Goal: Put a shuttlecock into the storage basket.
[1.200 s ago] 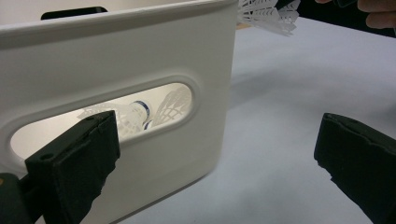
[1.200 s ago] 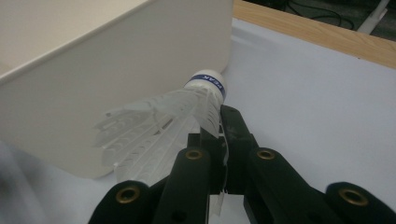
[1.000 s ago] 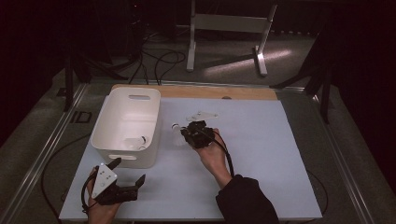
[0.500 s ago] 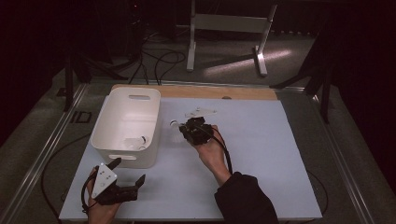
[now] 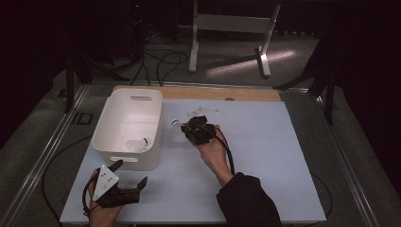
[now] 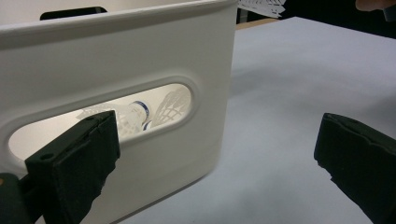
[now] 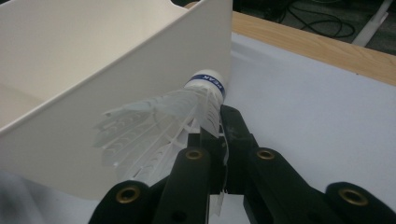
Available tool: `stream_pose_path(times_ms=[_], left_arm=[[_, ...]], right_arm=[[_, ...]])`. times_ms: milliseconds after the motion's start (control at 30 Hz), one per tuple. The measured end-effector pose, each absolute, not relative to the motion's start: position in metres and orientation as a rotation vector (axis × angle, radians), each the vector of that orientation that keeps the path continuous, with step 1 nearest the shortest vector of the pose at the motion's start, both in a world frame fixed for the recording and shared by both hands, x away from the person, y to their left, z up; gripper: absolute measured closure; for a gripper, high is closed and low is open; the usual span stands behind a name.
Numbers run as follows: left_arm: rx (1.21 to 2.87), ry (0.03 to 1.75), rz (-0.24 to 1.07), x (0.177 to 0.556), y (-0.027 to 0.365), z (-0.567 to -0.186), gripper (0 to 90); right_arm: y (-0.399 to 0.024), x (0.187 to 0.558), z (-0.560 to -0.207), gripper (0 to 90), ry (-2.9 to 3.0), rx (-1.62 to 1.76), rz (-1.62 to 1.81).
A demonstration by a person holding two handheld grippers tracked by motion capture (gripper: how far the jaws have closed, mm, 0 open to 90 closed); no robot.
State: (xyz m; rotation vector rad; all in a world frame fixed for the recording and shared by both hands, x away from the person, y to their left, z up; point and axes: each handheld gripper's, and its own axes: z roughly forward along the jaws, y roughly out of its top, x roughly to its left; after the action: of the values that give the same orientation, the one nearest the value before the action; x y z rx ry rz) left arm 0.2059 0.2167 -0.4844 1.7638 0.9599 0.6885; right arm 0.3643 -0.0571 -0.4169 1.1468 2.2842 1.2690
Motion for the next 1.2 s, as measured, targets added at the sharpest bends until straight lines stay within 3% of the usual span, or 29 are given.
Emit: stream_pose_path(times_ms=[1200], left_arm=[[1.762,0.960,0.692,0.206,0.217,-0.484,0.6]], right_arm=[[-0.056,0.382,-0.409,89.6,2.221,1.185,1.313]])
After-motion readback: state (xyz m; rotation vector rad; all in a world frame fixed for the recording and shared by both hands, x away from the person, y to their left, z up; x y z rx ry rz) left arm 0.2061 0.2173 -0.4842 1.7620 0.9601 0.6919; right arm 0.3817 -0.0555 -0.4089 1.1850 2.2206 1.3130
